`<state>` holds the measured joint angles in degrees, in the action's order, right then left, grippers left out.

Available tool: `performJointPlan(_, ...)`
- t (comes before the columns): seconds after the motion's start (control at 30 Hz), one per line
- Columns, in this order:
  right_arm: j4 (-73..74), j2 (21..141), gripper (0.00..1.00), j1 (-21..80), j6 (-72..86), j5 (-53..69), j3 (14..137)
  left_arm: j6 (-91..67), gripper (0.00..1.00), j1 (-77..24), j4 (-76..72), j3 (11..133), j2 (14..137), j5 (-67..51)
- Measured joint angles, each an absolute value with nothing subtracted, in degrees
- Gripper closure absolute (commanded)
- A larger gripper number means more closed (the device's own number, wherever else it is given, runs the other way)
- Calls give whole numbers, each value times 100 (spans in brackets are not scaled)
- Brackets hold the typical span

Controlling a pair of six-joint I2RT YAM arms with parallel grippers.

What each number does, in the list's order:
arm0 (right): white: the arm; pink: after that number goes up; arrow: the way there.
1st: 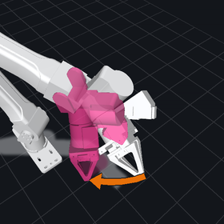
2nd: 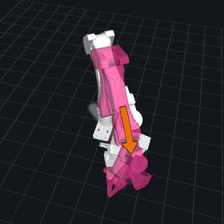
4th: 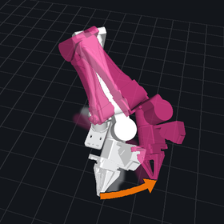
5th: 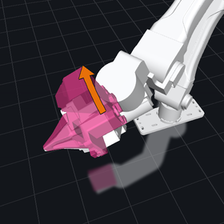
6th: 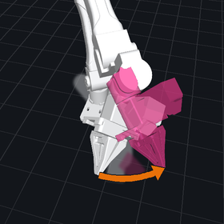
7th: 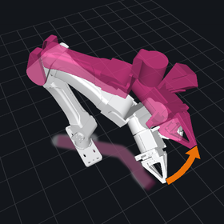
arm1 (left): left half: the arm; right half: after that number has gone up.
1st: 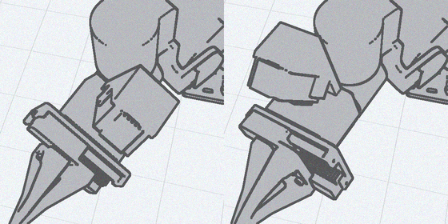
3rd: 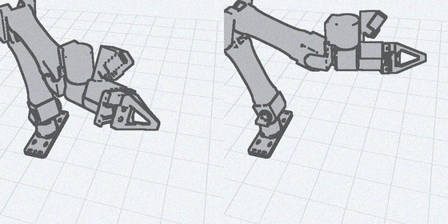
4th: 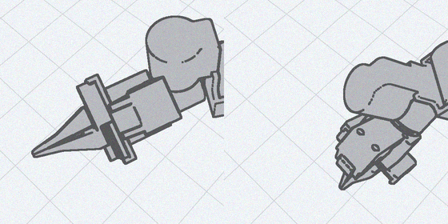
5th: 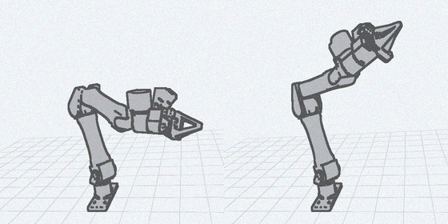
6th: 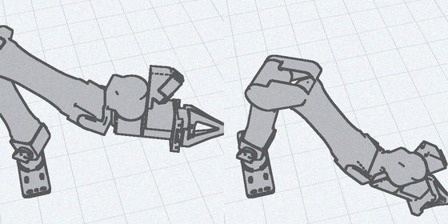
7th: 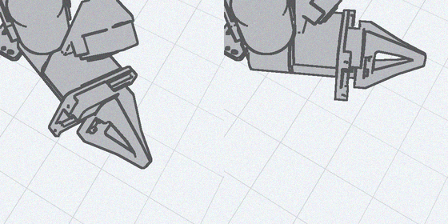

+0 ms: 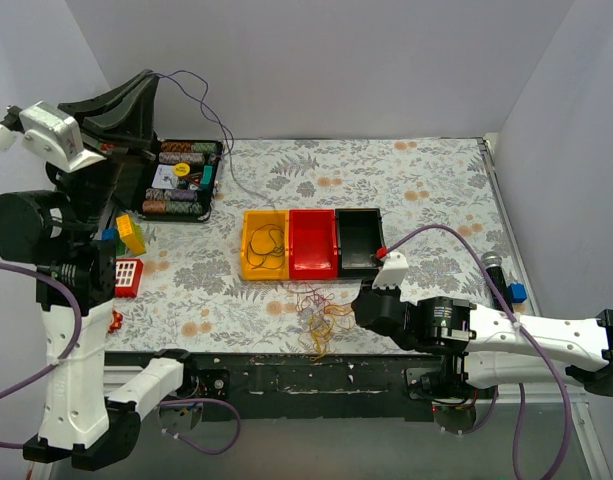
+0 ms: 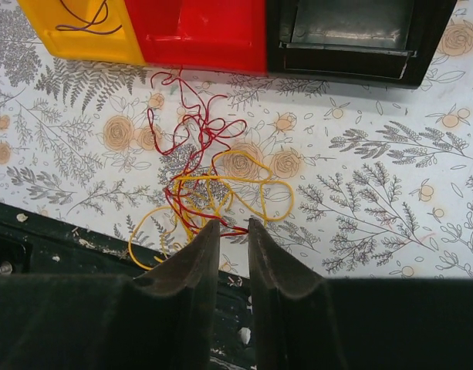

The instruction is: Untangle the cables

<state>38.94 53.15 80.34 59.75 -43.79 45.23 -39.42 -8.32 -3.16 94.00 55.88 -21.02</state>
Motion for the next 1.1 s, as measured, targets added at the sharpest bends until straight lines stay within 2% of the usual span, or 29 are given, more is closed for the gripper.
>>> performJointPlan(0.13,3782,5286,48,8034,5857,-4377,4456,-4045,100,-832,-344,9292,5704,-2176)
performJointPlan(0.4,3083,5612,37,7983,5391,-4403,4217,-4069,100,-832,-462,9087,5760,-2141)
performJointPlan(0.8,2209,6912,37,7441,5205,-3837,3935,-3944,100,-832,-703,8783,5714,-2034)
performJointPlan(0.97,1929,7172,48,7415,5236,-3555,3601,-3966,100,-832,-794,8702,5857,-2034)
performJointPlan(1.1,1533,7133,52,7415,5290,-3350,3245,-4007,100,-832,-810,8691,6003,-2038)
